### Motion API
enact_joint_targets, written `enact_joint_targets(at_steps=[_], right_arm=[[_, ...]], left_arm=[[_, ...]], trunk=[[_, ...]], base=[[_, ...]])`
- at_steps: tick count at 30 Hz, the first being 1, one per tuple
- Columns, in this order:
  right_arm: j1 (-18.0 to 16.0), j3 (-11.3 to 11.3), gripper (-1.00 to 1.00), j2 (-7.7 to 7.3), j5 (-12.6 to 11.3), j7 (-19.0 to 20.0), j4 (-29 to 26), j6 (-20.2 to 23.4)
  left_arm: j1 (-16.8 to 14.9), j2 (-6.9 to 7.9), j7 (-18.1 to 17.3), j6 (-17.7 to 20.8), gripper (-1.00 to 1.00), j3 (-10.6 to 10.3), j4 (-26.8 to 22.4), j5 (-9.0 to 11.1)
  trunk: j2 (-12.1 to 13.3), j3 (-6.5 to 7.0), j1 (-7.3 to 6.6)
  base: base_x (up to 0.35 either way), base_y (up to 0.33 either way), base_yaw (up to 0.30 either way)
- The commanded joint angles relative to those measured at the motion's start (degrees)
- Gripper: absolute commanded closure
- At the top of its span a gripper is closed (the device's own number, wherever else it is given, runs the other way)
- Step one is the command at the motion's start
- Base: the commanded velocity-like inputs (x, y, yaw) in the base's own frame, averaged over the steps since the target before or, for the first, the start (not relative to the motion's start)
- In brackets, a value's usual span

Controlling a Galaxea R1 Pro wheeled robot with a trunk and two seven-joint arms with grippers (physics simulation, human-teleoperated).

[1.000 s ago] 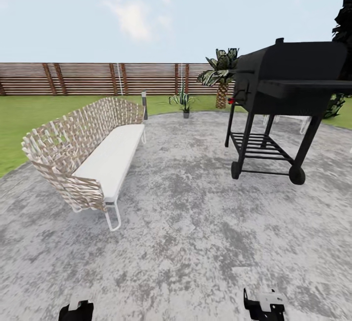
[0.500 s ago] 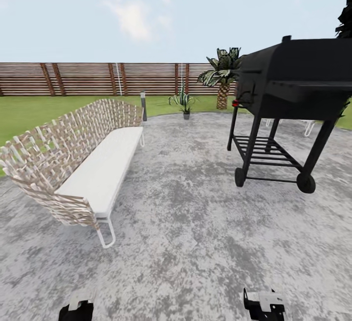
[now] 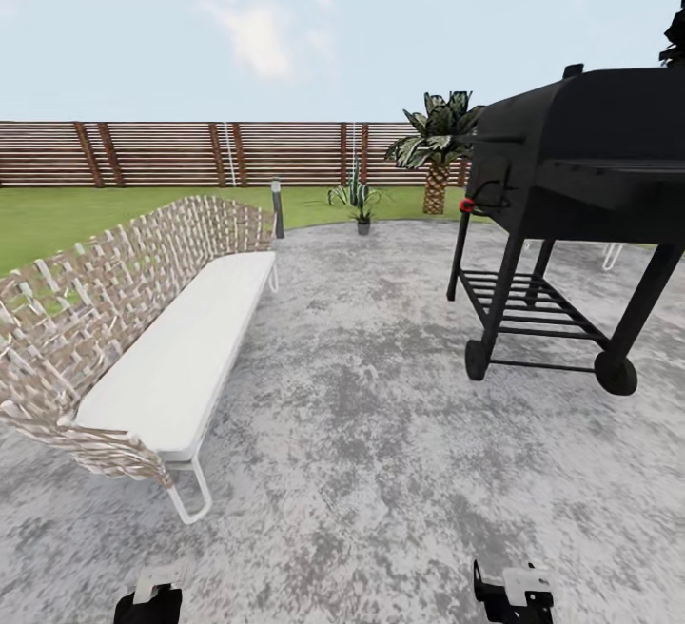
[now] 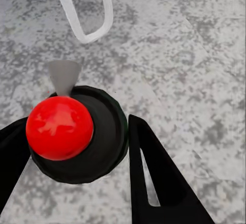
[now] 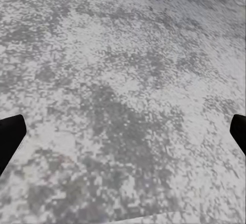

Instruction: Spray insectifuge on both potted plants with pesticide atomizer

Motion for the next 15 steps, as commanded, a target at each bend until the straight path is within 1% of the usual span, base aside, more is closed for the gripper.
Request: enact_joint_targets(at_steps=[1, 9, 15], right_arm=[[-0.05, -0.22, -1.0, -0.01, 0.61, -0.39, 0.08, -0.12], [-0.05, -0.22, -1.0, 0.01, 0.61, -0.39, 0.08, -0.12], [-0.05, -0.22, -1.0, 0.01, 0.61, -0.39, 0.08, -0.12]], left_arm=[[-0.04, 0.0, -0.51, -0.12, 1.0, 0.44, 0.06, 0.26], [-0.04, 0.0, -0.51, -0.12, 1.0, 0.44, 0.06, 0.26], [-0.04, 0.05, -0.51, -0.12, 1.0, 0.5, 0.06, 0.26]], trunk=[[-0.02, -0.05, 0.02], [-0.02, -0.05, 0.02], [-0.02, -0.05, 0.02]], base=[[0.339, 0.0, 0.0], [0.338, -0.005, 0.0], [0.309, -0.121, 0.0]])
